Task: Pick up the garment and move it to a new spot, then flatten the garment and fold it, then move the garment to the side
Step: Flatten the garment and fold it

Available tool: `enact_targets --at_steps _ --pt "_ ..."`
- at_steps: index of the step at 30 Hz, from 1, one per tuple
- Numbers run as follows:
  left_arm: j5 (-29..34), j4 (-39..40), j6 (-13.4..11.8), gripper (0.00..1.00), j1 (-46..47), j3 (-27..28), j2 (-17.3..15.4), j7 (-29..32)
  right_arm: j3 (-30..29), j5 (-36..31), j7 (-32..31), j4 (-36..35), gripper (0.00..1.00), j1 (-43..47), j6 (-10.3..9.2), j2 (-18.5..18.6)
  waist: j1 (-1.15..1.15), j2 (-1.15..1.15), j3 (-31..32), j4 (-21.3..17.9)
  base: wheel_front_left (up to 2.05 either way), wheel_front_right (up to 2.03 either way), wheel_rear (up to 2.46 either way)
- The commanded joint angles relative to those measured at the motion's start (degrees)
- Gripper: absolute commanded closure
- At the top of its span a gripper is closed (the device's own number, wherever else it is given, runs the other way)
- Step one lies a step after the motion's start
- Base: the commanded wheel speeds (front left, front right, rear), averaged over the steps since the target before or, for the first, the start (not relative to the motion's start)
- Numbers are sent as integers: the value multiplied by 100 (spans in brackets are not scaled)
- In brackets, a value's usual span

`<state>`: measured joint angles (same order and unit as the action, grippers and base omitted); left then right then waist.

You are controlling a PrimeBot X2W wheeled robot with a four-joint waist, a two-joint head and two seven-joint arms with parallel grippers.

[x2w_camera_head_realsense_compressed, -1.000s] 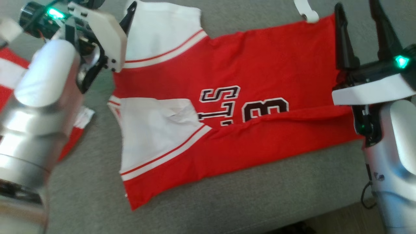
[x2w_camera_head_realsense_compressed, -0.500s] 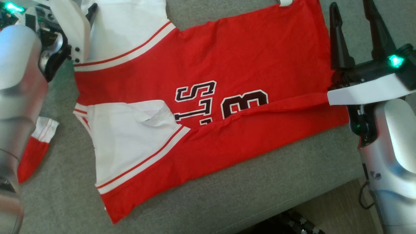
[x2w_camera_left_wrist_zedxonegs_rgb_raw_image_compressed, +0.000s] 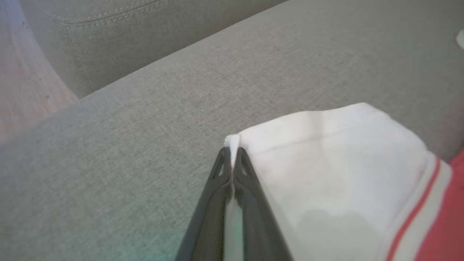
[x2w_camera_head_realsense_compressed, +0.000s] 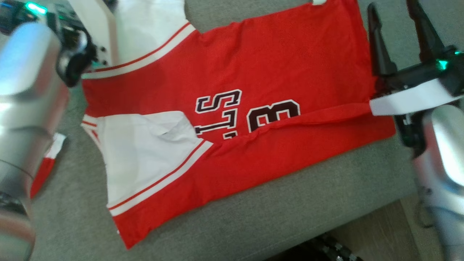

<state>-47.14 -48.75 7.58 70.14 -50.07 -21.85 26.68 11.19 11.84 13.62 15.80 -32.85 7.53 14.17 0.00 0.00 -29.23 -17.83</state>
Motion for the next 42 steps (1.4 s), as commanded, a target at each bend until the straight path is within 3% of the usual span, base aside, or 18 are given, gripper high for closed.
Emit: enact_targets --at_steps 1,9,17,26,42 --pt "-117 190 -9 100 81 164 -139 -328 176 -356 -13 -114 0 -194 -4 314 0 0 136 157 0 0 0" --pt "-291 649 -9 100 -297 37 -124 -1660 594 -97 -521 360 0 -419 -4 900 0 0 716 766 0 0 0" --pt "-383 1368 -9 100 -614 -132 -197 -2230 1253 385 -1221 1249 0 -903 -4 1522 0 0 874 1311 0 0 0" --pt "-364 2182 -74 100 -803 -246 -190 -2319 1729 863 -1824 2469 0 -1507 -4 2054 0 0 640 1841 0 0 0" --pt "-348 2648 -247 100 -800 -306 -297 -2156 2186 1036 -2085 3696 0 -2031 -4 2059 0 0 330 1906 0 0 0"
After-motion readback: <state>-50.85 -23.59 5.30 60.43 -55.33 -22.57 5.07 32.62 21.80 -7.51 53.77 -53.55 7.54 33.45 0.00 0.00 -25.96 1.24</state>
